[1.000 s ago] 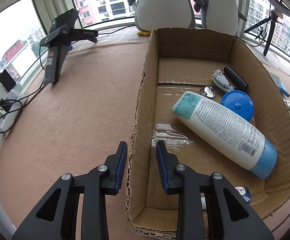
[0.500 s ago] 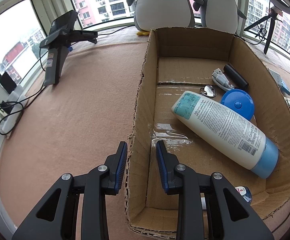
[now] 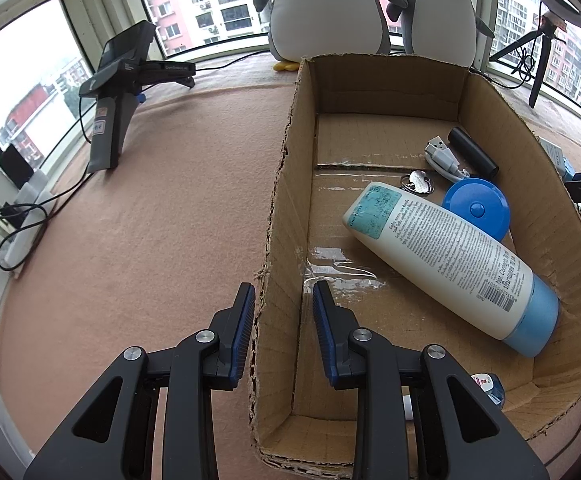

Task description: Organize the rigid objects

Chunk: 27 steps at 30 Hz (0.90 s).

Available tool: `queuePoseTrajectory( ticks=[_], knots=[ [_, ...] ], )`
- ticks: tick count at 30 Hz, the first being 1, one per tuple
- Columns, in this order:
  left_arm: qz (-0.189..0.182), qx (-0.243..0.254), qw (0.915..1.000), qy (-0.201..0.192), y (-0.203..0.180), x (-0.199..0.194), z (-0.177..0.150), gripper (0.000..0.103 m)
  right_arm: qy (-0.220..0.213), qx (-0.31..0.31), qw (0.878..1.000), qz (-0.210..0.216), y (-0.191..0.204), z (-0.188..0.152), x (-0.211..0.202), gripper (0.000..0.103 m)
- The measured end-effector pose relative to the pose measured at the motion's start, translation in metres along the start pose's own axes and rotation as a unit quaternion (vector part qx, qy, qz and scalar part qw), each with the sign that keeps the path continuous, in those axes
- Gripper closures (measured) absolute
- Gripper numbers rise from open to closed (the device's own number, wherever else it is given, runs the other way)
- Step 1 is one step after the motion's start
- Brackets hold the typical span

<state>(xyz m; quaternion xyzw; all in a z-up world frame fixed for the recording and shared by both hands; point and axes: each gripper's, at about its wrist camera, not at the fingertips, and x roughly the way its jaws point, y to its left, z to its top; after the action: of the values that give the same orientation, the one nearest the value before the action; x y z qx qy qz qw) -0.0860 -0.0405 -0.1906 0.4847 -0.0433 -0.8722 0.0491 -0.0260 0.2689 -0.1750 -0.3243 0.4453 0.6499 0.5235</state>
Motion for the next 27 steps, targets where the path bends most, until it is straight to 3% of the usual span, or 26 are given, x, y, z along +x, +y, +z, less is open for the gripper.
queuePoseTrajectory(
  ticks=[13,21,23,27],
  knots=[
    [0.000,0.000,1.0000,0.000,0.000,0.000,0.000,0.076,0.034,-0.018,0.999,-0.006,0.001,0.012,0.026,0.062],
    [0.000,0.000,1.0000,0.000,0.000,0.000,0.000,0.076,0.043,-0.023,0.999,-0.010,0.002,0.014,0.031,0.074],
    [0.000,0.000,1.0000,0.000,0.000,0.000,0.000,0.076,0.043,-0.022,0.999,-0.010,0.001,0.015,0.030,0.082],
    [0.000,-0.001,1.0000,0.000,0.000,0.000,0.000,0.076,0.038,-0.015,0.999,-0.008,0.000,0.014,0.028,0.082]
  ],
)
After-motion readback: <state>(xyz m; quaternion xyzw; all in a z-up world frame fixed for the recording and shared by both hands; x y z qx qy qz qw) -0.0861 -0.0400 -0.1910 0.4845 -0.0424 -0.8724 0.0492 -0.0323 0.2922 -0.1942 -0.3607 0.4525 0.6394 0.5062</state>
